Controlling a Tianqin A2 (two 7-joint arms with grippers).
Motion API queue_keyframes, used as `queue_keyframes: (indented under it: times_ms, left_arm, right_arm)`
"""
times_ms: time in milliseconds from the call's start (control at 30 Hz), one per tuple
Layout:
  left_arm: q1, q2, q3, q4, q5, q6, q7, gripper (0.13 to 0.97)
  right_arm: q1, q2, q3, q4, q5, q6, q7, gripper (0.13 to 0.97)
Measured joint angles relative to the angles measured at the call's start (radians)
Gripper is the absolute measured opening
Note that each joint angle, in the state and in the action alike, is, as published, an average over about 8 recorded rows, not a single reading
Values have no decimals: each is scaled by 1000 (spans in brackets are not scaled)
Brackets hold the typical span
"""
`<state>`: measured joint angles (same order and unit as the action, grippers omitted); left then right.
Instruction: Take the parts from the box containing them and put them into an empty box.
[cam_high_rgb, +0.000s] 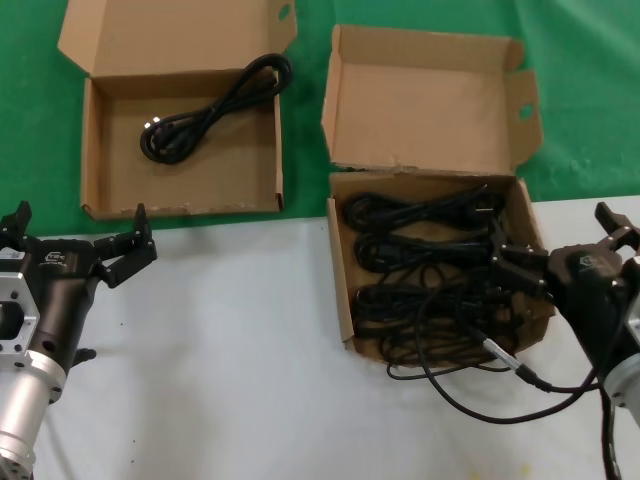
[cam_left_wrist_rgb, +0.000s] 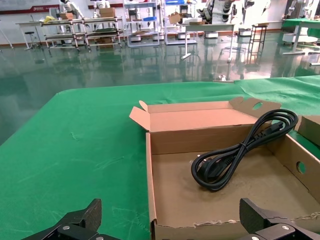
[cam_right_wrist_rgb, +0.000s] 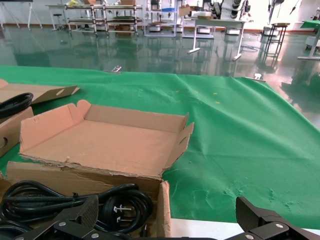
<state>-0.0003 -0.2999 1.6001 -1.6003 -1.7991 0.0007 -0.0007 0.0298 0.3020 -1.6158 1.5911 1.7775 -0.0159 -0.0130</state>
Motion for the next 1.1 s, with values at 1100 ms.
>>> queue_keyframes:
  times_ms: [1100]
  left_arm:
    - [0,0,0,0,0,0,0,966]
  right_arm:
    - [0,0,0,0,0,0,0,966]
